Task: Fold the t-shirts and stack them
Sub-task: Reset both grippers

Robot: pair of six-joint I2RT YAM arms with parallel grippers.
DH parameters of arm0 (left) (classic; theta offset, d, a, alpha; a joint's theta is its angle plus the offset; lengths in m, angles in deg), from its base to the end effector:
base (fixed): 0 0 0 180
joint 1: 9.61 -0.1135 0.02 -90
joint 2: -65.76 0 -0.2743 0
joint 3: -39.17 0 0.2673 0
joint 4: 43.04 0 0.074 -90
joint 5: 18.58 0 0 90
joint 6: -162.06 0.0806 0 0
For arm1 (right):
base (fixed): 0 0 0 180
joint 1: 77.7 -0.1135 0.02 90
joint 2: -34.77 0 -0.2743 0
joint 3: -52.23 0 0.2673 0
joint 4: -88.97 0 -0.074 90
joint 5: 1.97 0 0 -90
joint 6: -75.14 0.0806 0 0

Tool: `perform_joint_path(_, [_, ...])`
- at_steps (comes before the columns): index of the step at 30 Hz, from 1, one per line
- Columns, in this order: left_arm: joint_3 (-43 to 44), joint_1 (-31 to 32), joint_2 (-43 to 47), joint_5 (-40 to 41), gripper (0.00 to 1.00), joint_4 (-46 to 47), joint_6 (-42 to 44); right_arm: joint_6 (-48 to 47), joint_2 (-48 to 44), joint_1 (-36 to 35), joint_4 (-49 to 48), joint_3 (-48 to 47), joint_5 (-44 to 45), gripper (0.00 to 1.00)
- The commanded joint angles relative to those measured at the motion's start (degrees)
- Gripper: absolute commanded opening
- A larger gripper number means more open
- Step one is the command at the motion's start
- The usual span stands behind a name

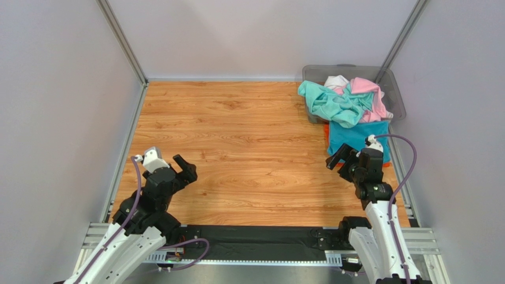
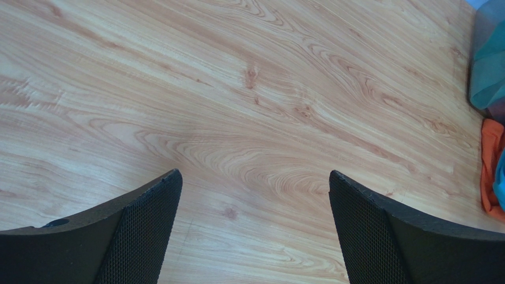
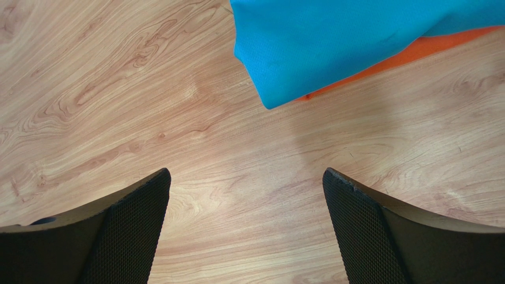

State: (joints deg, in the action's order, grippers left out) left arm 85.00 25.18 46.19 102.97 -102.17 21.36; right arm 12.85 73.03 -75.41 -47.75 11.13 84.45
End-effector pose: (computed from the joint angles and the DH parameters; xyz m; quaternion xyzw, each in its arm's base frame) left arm 0.1235 -0.0345 0.2462 -0.2457 0.8191 -0.1370 0.5000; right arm 0.1892 -0.0025 0.1964 0.2222 0.8799 0.1198 0.4024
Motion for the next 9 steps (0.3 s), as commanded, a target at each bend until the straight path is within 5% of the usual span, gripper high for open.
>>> perform_joint_path(1, [-0.6, 0.1, 0.4, 0.5, 1.0, 4.8, 2.9, 0.2, -1.2, -0.2, -2.2, 0.1, 1.3, 1.0])
perform_joint_path(9, [-1.2, 0.1, 0.3, 0.7, 1.0, 5.7, 3.7, -0.2, -4.4, -0.2, -2.1, 0.5, 1.2, 1.0])
